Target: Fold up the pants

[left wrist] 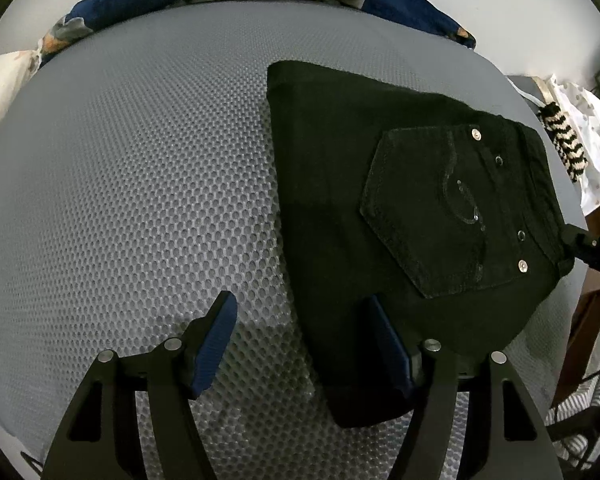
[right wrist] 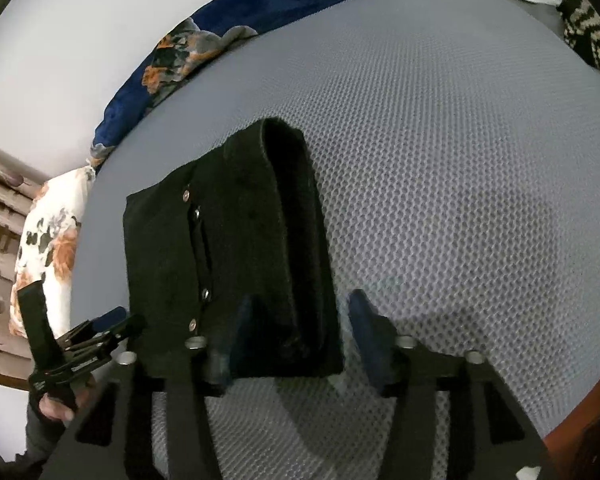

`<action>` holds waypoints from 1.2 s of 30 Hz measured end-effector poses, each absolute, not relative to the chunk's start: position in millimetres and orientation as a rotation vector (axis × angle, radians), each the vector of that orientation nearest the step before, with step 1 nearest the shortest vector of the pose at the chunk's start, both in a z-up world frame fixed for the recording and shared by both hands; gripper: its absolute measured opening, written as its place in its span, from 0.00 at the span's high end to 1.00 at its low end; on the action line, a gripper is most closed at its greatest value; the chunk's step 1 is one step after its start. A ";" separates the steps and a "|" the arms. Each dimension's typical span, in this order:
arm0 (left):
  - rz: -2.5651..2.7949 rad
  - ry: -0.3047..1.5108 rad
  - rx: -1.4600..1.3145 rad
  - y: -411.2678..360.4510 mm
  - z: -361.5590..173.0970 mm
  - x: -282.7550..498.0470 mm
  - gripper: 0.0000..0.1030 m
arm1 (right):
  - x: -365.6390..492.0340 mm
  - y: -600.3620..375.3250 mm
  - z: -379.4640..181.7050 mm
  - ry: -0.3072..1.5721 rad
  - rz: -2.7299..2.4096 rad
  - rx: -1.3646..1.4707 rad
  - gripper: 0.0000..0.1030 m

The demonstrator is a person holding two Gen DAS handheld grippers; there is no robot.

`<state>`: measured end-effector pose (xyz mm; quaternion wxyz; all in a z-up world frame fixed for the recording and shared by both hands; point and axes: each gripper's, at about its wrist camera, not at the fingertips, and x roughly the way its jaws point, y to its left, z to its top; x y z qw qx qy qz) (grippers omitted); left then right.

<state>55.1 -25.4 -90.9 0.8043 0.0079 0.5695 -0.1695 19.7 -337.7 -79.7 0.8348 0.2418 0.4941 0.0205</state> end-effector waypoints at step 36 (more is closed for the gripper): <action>-0.565 1.245 -0.358 -43.7 -96.7 125.0 0.73 | 82.2 -346.2 -105.1 0.994 0.478 0.765 0.77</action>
